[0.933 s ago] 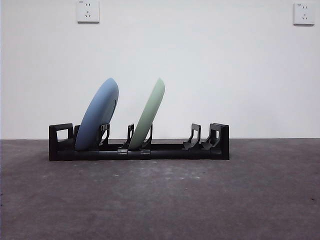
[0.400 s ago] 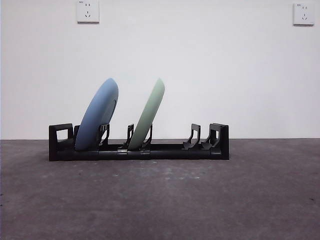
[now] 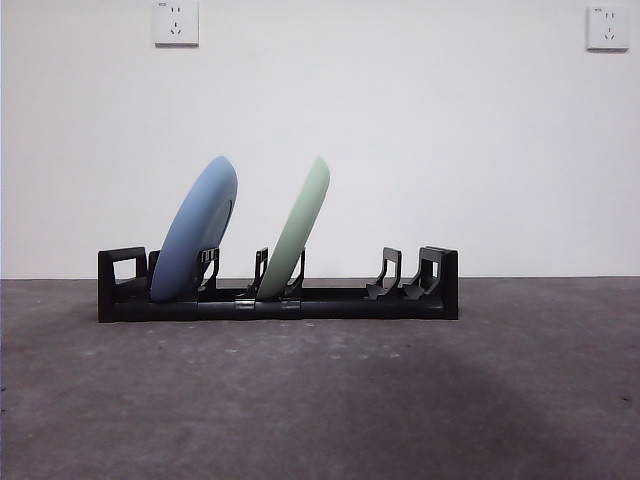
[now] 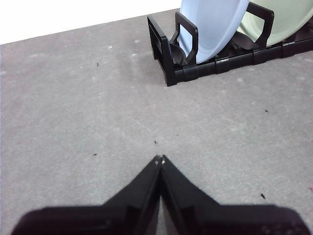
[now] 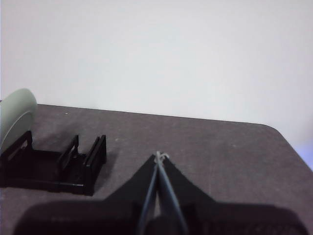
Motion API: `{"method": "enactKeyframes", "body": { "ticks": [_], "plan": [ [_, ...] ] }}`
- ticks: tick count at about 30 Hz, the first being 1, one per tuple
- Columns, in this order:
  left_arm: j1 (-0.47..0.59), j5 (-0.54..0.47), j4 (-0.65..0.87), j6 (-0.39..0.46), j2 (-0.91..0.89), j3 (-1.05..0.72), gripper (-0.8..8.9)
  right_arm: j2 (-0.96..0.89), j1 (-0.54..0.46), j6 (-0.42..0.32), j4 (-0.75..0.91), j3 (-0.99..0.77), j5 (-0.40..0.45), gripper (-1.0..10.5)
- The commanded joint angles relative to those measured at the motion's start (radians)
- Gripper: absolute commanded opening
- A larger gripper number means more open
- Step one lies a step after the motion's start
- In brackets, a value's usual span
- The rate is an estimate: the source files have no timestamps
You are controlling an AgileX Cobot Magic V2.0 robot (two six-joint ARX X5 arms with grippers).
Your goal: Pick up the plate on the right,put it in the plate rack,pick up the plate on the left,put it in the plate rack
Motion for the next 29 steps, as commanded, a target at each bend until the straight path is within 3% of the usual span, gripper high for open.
{"method": "enactKeyframes", "body": {
  "ticks": [1,18,29],
  "plan": [
    [0.003,0.000,0.004,-0.006,0.000,-0.010,-0.04,-0.062,-0.001,0.037,0.039,-0.110,0.008,0.0],
    [0.003,0.000,0.004,-0.006,0.000,-0.010,-0.04,-0.298,-0.001,0.041,0.049,-0.423,0.071,0.0],
    [0.003,0.000,0.008,-0.006,0.002,-0.010,-0.04,-0.328,-0.001,0.112,0.057,-0.512,0.071,0.0]
  ]
}}
